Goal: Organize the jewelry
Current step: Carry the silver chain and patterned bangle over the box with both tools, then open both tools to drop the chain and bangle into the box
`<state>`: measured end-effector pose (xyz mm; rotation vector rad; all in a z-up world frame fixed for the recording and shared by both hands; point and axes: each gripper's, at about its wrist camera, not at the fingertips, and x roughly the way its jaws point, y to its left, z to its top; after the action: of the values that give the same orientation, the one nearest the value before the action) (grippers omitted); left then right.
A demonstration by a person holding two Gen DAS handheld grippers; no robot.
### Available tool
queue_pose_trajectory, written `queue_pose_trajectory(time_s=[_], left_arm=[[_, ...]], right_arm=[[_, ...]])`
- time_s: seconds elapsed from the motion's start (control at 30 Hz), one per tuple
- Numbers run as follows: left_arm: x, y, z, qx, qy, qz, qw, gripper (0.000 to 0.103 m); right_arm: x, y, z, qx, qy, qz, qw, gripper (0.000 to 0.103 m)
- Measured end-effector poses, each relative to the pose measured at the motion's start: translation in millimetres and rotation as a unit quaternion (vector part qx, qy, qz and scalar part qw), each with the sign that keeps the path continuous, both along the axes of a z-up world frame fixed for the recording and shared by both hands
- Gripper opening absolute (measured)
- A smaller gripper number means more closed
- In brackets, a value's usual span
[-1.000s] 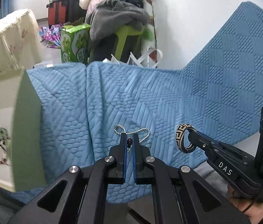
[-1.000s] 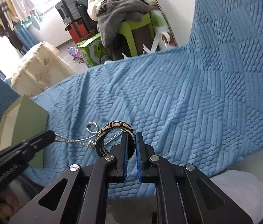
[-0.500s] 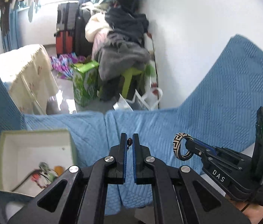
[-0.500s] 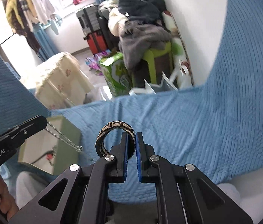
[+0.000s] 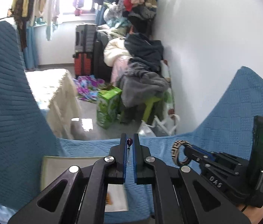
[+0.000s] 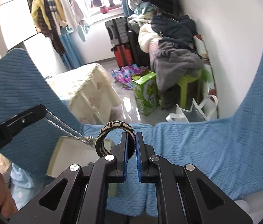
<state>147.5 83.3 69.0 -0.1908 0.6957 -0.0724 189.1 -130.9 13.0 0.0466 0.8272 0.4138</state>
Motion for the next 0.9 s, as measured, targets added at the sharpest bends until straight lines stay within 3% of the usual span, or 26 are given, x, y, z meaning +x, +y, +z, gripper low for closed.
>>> queue_pose_trajectory(time_s=[0.3,0.9], left_arm=[[-19.8,62.1,-36.3,-0.034,0.008,0.032,0.9989,0.003],[-35.1,100.4,-174.9,-0.039,0.117,0.031,0.9919,0.003]], right_arm=[[-8.9,44.3,-29.9,-0.008,0.018,0.03,0.999,0.006],[-29.3,103.6,-135.6,-0.055,0.078,0.067,0.993,0.007]])
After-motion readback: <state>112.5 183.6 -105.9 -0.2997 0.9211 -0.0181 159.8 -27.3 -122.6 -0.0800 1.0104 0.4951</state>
